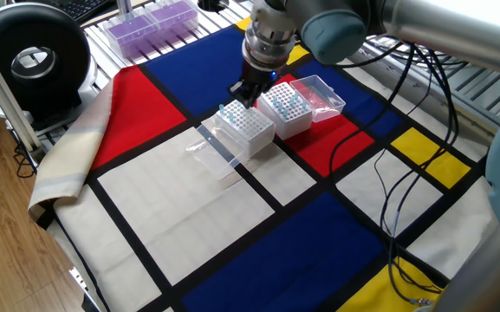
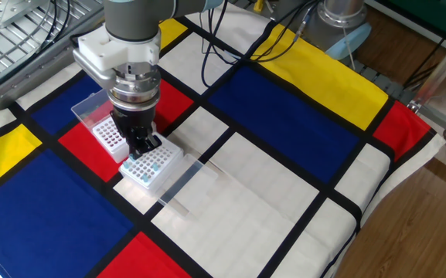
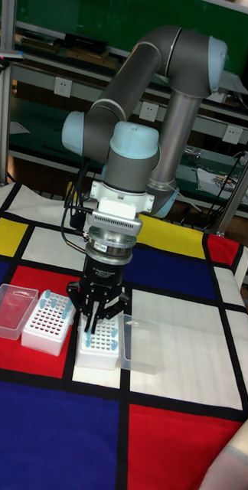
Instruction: Transfer all medium pipette tips from one holder to another
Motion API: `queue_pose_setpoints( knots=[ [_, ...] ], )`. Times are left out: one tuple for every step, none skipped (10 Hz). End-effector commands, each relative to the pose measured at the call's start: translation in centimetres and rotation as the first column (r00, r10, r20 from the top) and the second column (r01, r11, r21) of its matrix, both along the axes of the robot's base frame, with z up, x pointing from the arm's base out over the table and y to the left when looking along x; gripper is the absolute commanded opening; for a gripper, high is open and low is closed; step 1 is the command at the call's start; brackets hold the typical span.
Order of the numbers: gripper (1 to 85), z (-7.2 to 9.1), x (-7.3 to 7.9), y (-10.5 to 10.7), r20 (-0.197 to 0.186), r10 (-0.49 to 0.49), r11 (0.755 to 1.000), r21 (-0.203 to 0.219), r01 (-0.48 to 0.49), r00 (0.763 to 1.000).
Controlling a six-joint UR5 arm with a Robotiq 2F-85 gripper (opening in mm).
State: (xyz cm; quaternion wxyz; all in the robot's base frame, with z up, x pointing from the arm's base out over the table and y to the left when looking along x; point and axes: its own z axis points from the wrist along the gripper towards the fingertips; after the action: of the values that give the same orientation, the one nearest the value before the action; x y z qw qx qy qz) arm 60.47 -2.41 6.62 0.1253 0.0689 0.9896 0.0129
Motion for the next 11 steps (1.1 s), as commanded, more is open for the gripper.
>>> queue_pose_setpoints(
  knots=[
    [1.0, 0.9, 0.1, 0.1, -0.008, -0.028, 1.0, 0.007, 0.028, 1.0],
    [1.0, 1.2, 0.0, 0.0, -0.012, -0.028, 1.0, 0.006, 0.028, 1.0],
    [1.0, 1.6, -0.1, 0.1, -0.017, -0.033, 0.999, 0.007, 0.033, 0.999],
    [1.0, 2.1, -0.4, 0.0, -0.026, -0.039, 0.999, 0.005, 0.039, 0.999],
    [1.0, 2.6, -0.5, 0.0, -0.032, -0.043, 0.999, 0.005, 0.044, 0.999],
    [1.0, 3.2, -0.8, -0.1, -0.043, -0.046, 0.999, 0.004, 0.047, 0.998],
    [1.0, 3.8, -1.1, -0.2, -0.053, -0.05, 0.999, 0.0, 0.05, 0.997],
    [1.0, 4.5, -1.3, -0.2, -0.064, -0.053, 0.999, -0.003, 0.053, 0.997],
    [1.0, 5.0, -1.5, -0.3, -0.075, -0.055, 0.998, -0.007, 0.055, 0.996],
    [1.0, 5.6, -1.6, -0.4, -0.082, -0.055, 0.998, -0.01, 0.055, 0.995],
    [1.0, 6.1, -1.7, -0.4, -0.091, -0.057, 0.998, -0.014, 0.056, 0.994]
  ],
)
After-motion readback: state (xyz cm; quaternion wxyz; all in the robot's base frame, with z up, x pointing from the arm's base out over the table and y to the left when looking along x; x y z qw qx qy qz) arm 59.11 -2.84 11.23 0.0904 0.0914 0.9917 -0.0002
